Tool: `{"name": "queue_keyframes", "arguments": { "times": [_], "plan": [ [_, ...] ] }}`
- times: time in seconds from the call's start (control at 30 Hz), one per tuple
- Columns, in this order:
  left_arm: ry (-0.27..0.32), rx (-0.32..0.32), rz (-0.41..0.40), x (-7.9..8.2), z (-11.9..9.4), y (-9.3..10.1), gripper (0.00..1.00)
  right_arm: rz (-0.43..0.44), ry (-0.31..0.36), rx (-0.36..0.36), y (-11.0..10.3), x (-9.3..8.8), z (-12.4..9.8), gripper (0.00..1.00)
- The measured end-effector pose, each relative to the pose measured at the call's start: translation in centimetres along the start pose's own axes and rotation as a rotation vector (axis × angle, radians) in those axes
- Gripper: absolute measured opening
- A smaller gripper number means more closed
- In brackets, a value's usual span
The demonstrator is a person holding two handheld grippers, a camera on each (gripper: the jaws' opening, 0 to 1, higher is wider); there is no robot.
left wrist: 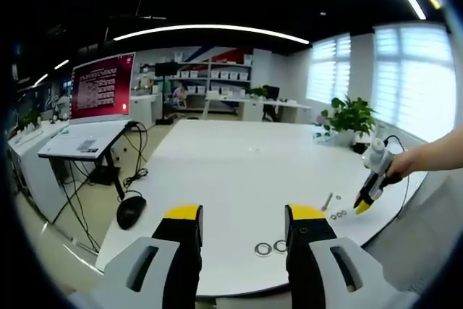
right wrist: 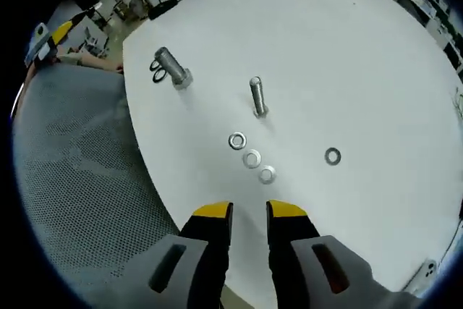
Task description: Place the washer onto the threaded stud by aligning its center hole with the stud, sliding it down to the base, and recovering from edge contact or off-axis alignment until the washer reaches the visible bottom stop.
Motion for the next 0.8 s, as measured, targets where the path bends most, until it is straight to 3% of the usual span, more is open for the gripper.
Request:
{"name": "queue_keyframes", "arguments": {
  "times": [0.33,0.8],
  "plan": [
    [-0.003,-0.002,-0.008,-0.1,0.0,0.0,0.43,-0.141,-0.020,-0.062,1.3,1.2,1.5,0.19],
    [0.000,0.002,-0.015,0.0,0.0,-0.1,0.43,-0.230,0.001,-0.040,1.2,1.8,2.4,0.19]
  ]
}}
Point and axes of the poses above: the point that each gripper's makers call its tool centre point, and the gripper's own axes: z roughly forward along the fingers, y roughly to its right, x roughly out of its top, the point moved 1 cm from there along -z, roughly backward along the fingers, and after that the axes turned 12 degrees about -x, right-handed, at the moved point
